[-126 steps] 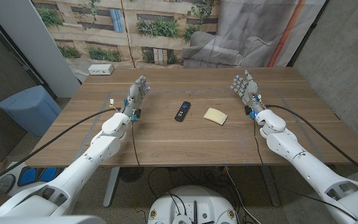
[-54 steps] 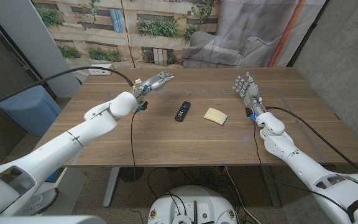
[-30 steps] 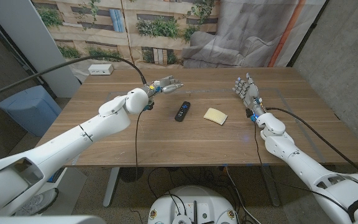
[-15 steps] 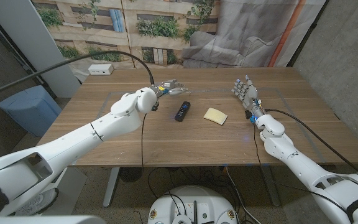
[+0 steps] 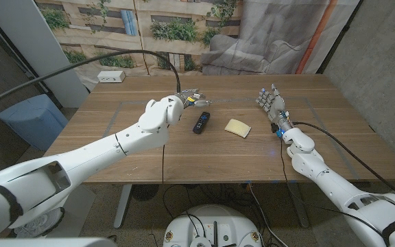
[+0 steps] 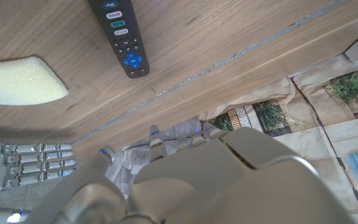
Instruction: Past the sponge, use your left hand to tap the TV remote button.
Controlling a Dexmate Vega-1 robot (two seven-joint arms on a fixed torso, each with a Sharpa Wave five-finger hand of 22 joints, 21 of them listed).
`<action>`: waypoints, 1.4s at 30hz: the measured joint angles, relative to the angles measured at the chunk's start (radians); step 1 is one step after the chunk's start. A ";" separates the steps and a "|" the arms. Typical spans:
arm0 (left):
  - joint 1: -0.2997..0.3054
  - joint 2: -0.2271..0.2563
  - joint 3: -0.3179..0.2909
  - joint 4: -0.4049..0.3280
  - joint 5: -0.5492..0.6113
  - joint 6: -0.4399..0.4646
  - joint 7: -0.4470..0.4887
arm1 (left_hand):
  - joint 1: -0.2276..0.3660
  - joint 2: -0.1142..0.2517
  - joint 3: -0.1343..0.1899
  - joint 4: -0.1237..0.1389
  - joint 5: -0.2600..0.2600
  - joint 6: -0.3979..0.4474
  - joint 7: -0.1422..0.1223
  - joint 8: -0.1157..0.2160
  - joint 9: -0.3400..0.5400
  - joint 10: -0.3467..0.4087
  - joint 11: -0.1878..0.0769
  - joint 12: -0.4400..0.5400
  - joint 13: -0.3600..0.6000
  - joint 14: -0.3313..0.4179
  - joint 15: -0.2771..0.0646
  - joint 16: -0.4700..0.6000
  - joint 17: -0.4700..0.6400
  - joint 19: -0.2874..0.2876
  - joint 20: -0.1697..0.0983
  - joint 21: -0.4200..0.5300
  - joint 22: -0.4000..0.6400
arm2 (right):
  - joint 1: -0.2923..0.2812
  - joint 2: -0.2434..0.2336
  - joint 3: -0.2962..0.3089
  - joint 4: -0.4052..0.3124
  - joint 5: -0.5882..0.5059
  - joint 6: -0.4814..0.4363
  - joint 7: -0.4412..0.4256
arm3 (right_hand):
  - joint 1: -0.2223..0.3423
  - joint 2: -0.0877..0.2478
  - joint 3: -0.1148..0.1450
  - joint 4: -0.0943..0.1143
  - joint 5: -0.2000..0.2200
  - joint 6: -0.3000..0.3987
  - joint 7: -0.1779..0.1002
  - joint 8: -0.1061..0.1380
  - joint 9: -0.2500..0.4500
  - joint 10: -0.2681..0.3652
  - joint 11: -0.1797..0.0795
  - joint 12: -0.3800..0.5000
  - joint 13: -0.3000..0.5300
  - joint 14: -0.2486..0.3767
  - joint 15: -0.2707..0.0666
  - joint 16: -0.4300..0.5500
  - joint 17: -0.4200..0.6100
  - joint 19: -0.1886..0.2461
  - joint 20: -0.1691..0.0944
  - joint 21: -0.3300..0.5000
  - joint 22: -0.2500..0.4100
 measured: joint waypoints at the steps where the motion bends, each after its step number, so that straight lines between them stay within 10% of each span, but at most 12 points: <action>1: -0.001 -0.002 0.002 0.001 0.003 0.001 -0.006 | -0.004 -0.004 -0.002 0.002 0.000 0.002 -0.001 0.000 0.000 0.000 0.000 0.000 0.000 0.000 0.000 0.000 0.000 0.000 0.000 0.000 0.000 | -0.001 0.000 0.000 -0.001 0.000 0.000 0.000 | 0.000 0.000 0.000 0.000 0.000 0.000 0.000 0.000 0.000 0.000 0.000 0.000 0.000 0.000 0.000 0.000 -0.001 0.000 0.000 0.000 0.000; 42: -0.048 -0.181 0.063 0.181 0.351 -0.034 -0.305 | -0.023 -0.002 -0.097 0.034 0.000 0.107 0.008 0.012 0.000 0.000 0.000 0.004 0.000 0.000 0.010 0.012 0.009 0.000 0.000 0.016 0.005 | -0.038 -0.012 0.014 -0.028 0.016 0.004 0.000 | 0.000 0.000 -0.003 0.003 0.000 0.009 0.002 0.000 -0.002 -0.009 0.009 0.000 0.000 -0.005 0.005 0.000 -0.014 -0.007 0.007 0.000 0.000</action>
